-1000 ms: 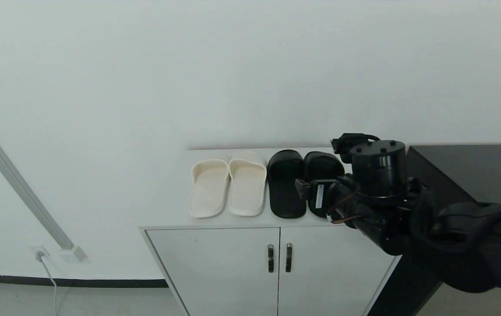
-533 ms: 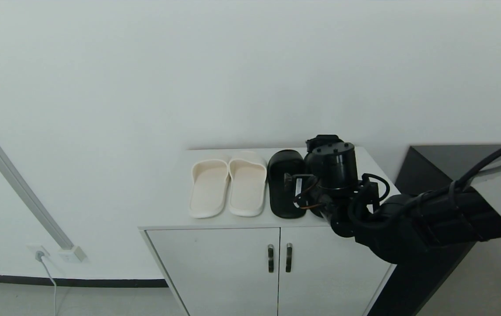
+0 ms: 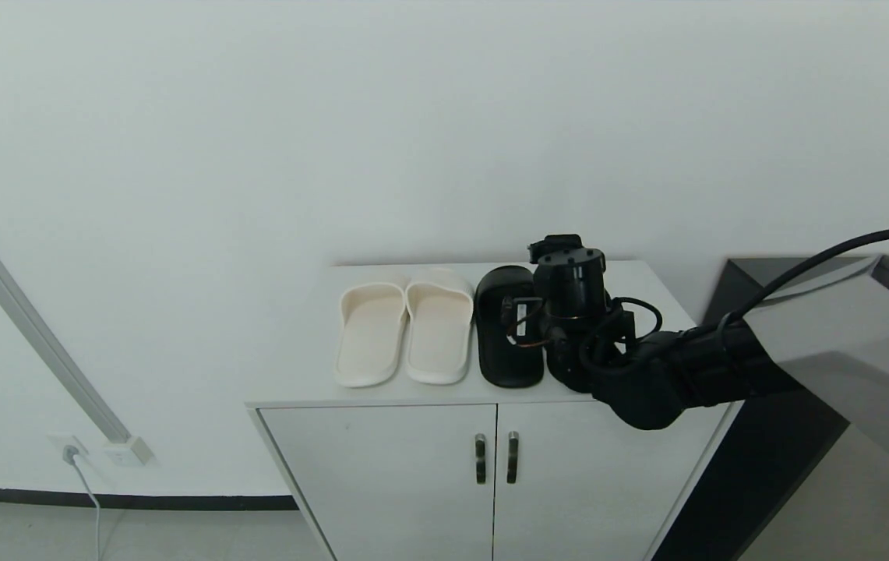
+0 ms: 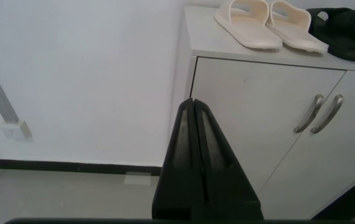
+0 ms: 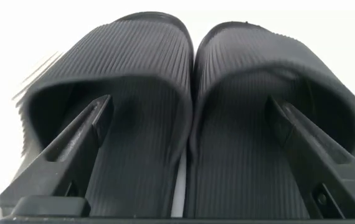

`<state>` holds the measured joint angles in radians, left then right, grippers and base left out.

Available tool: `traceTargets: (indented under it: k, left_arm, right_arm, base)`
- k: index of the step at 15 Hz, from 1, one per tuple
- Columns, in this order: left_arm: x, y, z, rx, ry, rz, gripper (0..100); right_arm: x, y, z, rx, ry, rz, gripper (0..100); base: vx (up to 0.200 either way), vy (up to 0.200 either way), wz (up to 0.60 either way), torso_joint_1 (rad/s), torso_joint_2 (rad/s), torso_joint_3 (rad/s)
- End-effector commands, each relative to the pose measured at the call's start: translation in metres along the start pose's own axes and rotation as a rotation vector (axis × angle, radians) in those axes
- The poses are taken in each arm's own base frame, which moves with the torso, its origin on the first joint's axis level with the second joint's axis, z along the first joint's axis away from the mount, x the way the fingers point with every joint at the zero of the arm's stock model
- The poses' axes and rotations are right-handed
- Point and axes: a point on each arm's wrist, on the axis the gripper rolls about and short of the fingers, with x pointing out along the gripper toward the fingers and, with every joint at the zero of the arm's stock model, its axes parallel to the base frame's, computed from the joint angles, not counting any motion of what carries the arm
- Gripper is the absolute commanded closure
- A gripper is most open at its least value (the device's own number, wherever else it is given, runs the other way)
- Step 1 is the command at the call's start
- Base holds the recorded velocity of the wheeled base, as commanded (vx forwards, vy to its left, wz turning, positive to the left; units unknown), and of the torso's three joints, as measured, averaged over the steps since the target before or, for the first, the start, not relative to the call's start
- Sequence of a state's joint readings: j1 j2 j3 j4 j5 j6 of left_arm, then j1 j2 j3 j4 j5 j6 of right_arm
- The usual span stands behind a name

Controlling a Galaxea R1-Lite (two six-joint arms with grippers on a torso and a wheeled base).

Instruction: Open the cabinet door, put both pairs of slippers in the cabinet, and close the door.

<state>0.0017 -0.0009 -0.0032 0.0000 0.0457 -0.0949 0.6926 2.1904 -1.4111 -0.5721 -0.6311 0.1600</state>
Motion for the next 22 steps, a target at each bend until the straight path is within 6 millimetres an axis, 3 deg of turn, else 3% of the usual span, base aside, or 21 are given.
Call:
traceTargets:
  k: [1,7,11,12,19,22]
  left_arm:
    - [0.0,0.0,0.0,0.0,0.001,0.0,100]
    - [0.0,0.0,0.0,0.0,0.001,0.0,100]
    - [0.0,0.0,0.0,0.0,0.001,0.0,100]
    - [0.0,0.0,0.0,0.0,0.001,0.0,100]
    - [0.0,0.0,0.0,0.0,0.001,0.0,100]
    - [0.0,0.0,0.0,0.001,0.001,0.003,100]
  right_arm:
    - [0.013,-0.001,-0.003,-0.006,-0.005,-0.016,0]
    - [0.041,-0.005,-0.004,0.014,-0.032,-0.048,0]
    - [0.047,-0.006,-0.007,0.015,-0.032,-0.051,0]
    - [0.047,-0.006,-0.006,0.016,-0.033,-0.051,100]
    - [0.042,-0.006,0.005,0.002,-0.053,-0.048,100]
    - [0.026,-0.01,0.021,0.013,-0.07,-0.036,100]
  base:
    - [0.0,0.0,0.0,0.0,0.0,0.0]
    - [0.0,0.0,0.0,0.0,0.0,0.0]
    - [0.0,0.0,0.0,0.0,0.0,0.0]
    - [0.0,0.0,0.0,0.0,0.0,0.0]
    - [0.0,0.0,0.0,0.0,0.0,0.0]
    - [0.0,0.0,0.0,0.0,0.0,0.0]
